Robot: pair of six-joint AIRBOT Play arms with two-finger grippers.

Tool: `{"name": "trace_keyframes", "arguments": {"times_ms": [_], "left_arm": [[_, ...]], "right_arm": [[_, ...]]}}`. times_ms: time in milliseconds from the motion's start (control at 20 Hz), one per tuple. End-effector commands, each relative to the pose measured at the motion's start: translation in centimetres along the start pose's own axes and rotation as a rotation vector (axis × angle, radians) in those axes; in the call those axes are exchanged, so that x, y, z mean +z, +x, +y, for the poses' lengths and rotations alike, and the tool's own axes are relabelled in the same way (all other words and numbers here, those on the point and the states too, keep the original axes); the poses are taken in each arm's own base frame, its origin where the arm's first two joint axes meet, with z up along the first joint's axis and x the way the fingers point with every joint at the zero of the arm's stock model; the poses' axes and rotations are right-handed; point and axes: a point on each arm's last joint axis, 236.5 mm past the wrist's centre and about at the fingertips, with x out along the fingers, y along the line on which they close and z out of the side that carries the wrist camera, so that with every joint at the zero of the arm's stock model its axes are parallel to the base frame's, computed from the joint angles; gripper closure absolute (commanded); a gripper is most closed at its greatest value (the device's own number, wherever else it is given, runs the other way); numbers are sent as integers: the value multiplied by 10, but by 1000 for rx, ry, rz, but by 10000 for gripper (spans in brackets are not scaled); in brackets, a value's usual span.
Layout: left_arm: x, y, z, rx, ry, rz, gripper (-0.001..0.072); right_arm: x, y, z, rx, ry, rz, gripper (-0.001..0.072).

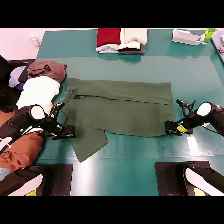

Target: Fold the shirts.

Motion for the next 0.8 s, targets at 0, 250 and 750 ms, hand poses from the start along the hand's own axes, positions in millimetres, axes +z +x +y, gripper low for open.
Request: {"name": "trace_keyframes", "arguments": {"times_ms": [0,250,750], "left_arm": [[3,5,-2,-20,5,-18,385],[2,-5,-8,-24,74,-5,684],[-27,-106,-26,-9,218,-195,686]], "right_arm": [[0,-1,1,3,4,0,694],[4,-19,7,5,-14,8,695],[-21,-99,-37,-202,-57,-106,696]]}}
